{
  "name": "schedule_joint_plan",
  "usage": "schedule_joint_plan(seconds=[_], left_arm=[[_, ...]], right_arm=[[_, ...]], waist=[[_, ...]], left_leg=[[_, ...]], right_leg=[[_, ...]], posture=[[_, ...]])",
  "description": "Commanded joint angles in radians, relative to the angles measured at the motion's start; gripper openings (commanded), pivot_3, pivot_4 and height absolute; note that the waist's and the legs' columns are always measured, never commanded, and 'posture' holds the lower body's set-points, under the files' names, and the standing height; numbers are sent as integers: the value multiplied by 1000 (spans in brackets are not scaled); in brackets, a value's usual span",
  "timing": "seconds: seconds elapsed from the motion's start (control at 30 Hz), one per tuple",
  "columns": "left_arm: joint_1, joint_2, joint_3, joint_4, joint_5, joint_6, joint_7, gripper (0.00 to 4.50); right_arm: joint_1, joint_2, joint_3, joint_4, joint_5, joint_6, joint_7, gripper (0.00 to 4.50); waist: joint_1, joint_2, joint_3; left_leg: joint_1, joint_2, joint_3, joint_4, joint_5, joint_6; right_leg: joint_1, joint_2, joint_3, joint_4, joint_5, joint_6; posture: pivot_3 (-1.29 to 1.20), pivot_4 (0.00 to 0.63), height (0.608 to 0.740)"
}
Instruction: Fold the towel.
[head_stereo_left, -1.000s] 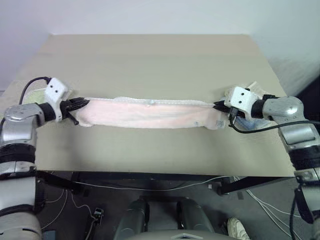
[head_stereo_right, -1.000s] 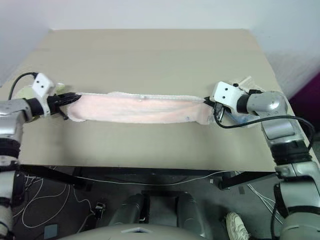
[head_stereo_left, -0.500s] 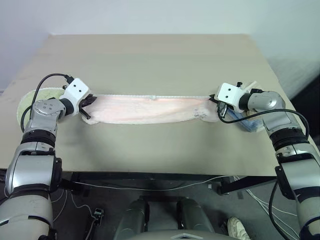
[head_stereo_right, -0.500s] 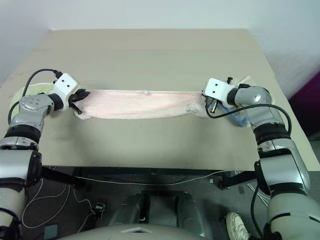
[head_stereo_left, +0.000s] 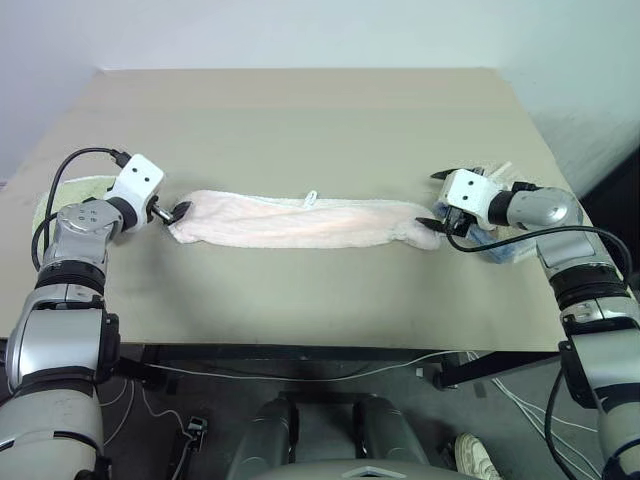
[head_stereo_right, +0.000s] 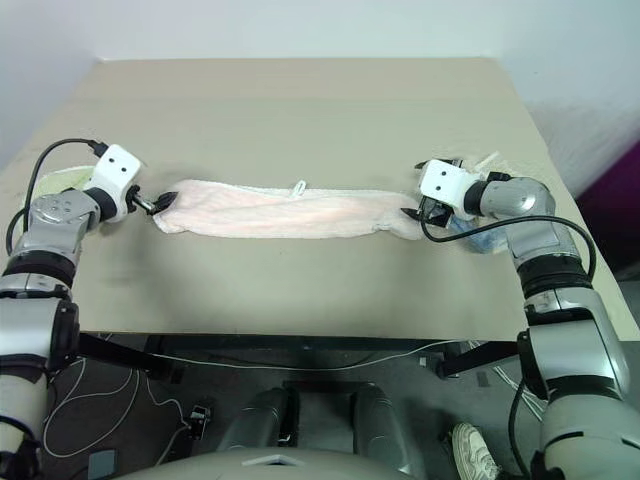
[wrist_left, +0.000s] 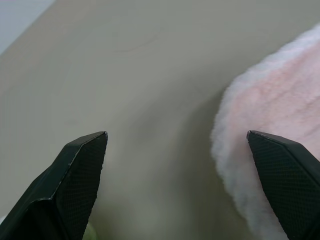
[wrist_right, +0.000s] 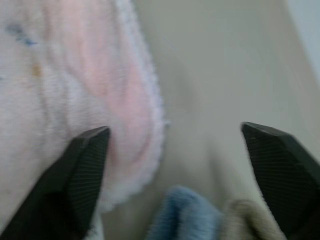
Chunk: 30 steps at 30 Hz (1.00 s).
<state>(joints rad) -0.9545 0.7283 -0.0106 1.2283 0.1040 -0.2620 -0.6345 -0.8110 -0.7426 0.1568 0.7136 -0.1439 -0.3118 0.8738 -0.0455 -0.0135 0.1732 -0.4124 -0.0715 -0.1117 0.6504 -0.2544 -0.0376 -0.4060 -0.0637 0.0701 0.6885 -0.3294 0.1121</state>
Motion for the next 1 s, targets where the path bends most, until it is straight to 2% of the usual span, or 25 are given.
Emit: schedule_joint_plan(seconds=[0.03,0.13,0.23,0.33,0.47,0.6,0.73,0.83,1.0], left_arm=[[-20,25,59,-14,-44,8,13,4500],[-5,41,121,-63,-109,24,-37,4500],[20,46,189,-135,-195,48,-109,4500],[52,41,225,-209,-253,84,-172,4500],[145,16,236,-385,-336,144,-312,4500],[216,-8,221,-519,-364,187,-364,4500],[252,-33,212,-608,-389,242,-398,4500],[306,-42,193,-710,-424,287,-471,4500],[383,-50,176,-857,-485,401,-540,4500]], right_arm=[[38,-46,-74,-124,49,10,-12,4493],[136,-69,-179,-325,196,170,34,4493],[286,-55,-282,-569,394,465,45,4493],[397,-28,-346,-752,553,732,6,4493],[489,61,-451,-961,832,1135,-156,4493],[487,198,-612,-978,1102,1481,-421,4493],[481,339,-707,-977,1278,1667,-678,4493],[452,455,-786,-915,1389,1722,-935,4493],[434,538,-804,-828,1687,1602,-1323,4493]], waist=[[0,0,0],[1,0,0],[2,0,0],[1,-1,-1],[1,-1,-1],[4,-2,-1],[4,-2,-2],[1,-2,-2],[-2,-1,-2]], left_leg=[[0,0,0,0,0,0],[0,0,0,0,0,0],[-1,0,-1,1,0,0],[-1,1,-2,1,0,0],[-1,1,-2,1,0,0],[-1,1,-2,1,0,0],[-1,1,-2,1,0,0],[-1,1,-2,1,0,0],[-1,1,-1,-1,0,0]], right_leg=[[0,0,0,0,0,0],[0,0,0,0,0,0],[0,0,0,0,0,0],[1,-1,0,0,0,0],[0,-1,0,1,0,0],[1,-2,0,1,0,0],[1,-2,0,1,0,0],[1,-2,0,1,0,0],[-1,-2,1,2,0,0]], posture=[[0,150,740],[0,150,740],[0,150,740],[0,150,740],[0,150,740],[0,150,740],[0,150,740],[0,150,740],[0,150,740]])
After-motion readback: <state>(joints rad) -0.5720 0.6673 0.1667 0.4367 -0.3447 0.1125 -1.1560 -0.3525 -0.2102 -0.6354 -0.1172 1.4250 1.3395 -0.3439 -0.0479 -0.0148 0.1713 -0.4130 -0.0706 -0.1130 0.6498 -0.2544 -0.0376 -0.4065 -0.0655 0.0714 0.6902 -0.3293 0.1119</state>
